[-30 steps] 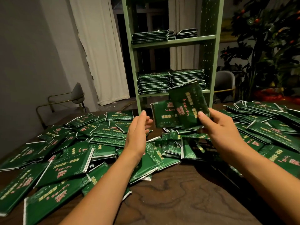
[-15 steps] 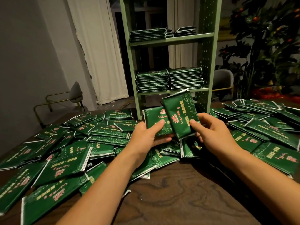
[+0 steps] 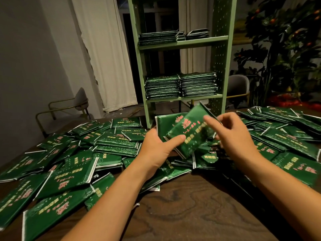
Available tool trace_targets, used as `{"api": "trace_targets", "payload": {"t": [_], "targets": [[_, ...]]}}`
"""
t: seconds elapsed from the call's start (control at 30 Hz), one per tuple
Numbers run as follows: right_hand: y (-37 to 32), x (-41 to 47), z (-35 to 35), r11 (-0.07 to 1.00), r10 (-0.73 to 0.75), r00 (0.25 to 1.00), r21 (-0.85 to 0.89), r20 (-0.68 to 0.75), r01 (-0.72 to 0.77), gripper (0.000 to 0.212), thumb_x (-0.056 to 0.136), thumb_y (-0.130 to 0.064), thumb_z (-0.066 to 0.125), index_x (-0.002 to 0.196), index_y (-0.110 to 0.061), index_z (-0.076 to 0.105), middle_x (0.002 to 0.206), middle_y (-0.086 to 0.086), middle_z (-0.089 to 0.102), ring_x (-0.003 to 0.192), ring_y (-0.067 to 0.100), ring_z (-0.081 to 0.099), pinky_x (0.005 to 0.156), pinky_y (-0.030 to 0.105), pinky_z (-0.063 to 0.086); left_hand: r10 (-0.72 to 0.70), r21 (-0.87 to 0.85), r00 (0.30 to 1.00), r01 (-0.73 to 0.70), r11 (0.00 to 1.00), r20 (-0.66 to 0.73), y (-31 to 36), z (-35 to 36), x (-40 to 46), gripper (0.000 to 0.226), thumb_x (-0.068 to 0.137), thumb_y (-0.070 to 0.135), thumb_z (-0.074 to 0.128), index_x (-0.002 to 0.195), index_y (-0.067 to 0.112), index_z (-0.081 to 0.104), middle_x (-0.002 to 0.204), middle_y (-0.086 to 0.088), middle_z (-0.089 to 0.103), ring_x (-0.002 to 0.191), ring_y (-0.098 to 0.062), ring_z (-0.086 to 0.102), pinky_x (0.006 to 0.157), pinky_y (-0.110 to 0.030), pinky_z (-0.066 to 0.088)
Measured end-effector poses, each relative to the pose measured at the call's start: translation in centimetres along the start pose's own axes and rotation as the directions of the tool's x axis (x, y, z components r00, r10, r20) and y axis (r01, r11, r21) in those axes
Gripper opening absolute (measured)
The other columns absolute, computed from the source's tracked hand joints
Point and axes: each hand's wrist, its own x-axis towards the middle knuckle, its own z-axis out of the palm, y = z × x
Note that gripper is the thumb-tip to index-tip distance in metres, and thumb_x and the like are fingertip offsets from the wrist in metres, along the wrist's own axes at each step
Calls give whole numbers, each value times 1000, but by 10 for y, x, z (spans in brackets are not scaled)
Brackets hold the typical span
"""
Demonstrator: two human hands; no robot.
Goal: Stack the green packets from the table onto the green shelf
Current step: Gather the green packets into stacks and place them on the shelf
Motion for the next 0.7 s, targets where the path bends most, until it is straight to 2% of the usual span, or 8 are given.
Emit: {"api": "trace_targets", "payload": {"t": [0.07,0.17,0.27,0.4,0.47,0.57,0.63,0.7], "targets": [[-2,5,-3,986,-18,1000,163,14,15,43,76,-57,70,101,-23,63,97,5,68,80,10,64,66,30,48,-9,73,999,6,997,45,0,2,-2,29,84,6,79,110,12,68,103,-6,78,97,-26,75,87,-46,60],[1,8,-5,989,-89,993,130,83,78,13,90,-26,71,96,-16,64,91,5,72,79,11,67,66,30,52,-46,4,998,46,999,47,5,10,-5,17,91,14,72,108,16,70,103,-6,78,96,-26,75,85,-47,61],[-2,9,-7,998,-14,989,69,146,4,18,90,-21,73,96,-15,57,91,12,63,73,15,60,64,29,49,-57,-43,997,55,998,-47,21,10,-6,13,97,28,66,102,17,72,96,-7,79,90,-26,76,82,-44,61],[-27,0,-3,989,90,944,82,317,-121,34,89,-20,73,116,-18,52,99,5,65,71,23,65,60,22,48,-67,11,995,68,998,-75,43,-3,-14,38,98,44,58,96,11,76,95,-14,78,91,-31,76,88,-51,60],[-37,-5,0,993,46,930,80,364,-81,23,89,-20,74,105,-26,59,92,-6,67,73,8,68,62,21,48,-101,16,994,101,995,-40,52,-9,-22,40,97,48,59,97,12,76,96,-13,78,90,-28,76,85,-48,61],[-52,-13,7,988,-24,930,150,366,-34,16,90,-15,72,105,-11,69,85,-2,72,61,-3,65,52,12,46,-40,87,999,39,995,16,65,-24,-35,30,86,29,77,112,16,68,104,-2,78,95,-21,75,75,-43,63],[-55,-16,15,992,-41,930,126,365,-6,23,89,-22,74,106,-7,69,86,4,73,62,3,64,53,16,47,-1,127,999,-3,992,34,67,-33,-43,39,83,12,80,117,20,63,107,2,77,94,-20,76,69,-40,64],[-55,-21,24,996,-44,930,83,364,15,29,87,-31,75,103,-8,69,89,10,73,68,13,64,57,26,50,7,118,1000,-9,993,19,66,-39,-50,30,88,9,76,114,19,65,106,1,77,92,-19,76,63,-36,64]]}}
